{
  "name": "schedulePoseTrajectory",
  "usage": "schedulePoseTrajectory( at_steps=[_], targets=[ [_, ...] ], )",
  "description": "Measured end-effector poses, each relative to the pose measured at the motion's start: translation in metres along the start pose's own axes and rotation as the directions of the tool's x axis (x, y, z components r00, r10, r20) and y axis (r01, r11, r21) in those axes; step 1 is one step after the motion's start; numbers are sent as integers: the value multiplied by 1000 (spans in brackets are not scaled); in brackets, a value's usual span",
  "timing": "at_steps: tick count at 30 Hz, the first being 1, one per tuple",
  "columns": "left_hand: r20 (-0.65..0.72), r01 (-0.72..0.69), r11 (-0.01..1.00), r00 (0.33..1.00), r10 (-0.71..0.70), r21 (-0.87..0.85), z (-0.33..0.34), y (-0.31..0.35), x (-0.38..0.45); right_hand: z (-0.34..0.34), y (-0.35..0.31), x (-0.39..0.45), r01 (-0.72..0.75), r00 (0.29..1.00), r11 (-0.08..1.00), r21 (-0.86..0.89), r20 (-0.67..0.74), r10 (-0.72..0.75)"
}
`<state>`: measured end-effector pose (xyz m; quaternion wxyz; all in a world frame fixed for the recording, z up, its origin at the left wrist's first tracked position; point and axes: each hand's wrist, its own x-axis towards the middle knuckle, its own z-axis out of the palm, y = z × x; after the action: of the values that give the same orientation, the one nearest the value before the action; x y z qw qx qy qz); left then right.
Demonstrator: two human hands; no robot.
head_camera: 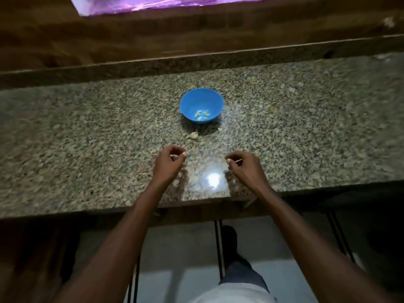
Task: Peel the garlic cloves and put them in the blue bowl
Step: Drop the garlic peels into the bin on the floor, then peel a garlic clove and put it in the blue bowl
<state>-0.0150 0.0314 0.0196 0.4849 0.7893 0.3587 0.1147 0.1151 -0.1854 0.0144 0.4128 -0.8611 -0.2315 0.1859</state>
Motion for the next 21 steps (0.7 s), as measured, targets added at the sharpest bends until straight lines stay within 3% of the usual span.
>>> schedulePoseTrajectory(
  at_steps=[8,11,15,18,21],
  targets=[
    [-61,162,985,986,-158,64,37,-3,57,9,7,158,123,990,978,-171,85,-110],
    [-70,193,981,979,-191,28,37,-8,63,24,11,177,151,983,953,-264,145,-116],
    [-111,194,981,975,-192,7,34,-14,71,29,21,163,209,977,941,-265,102,-188],
    [-112,180,983,977,-182,-30,35,-16,80,19,21,143,145,989,977,-158,24,-143],
    [-96,159,986,982,-164,-58,36,-11,92,0,0,131,0,999,996,86,38,-4]
  ],
)
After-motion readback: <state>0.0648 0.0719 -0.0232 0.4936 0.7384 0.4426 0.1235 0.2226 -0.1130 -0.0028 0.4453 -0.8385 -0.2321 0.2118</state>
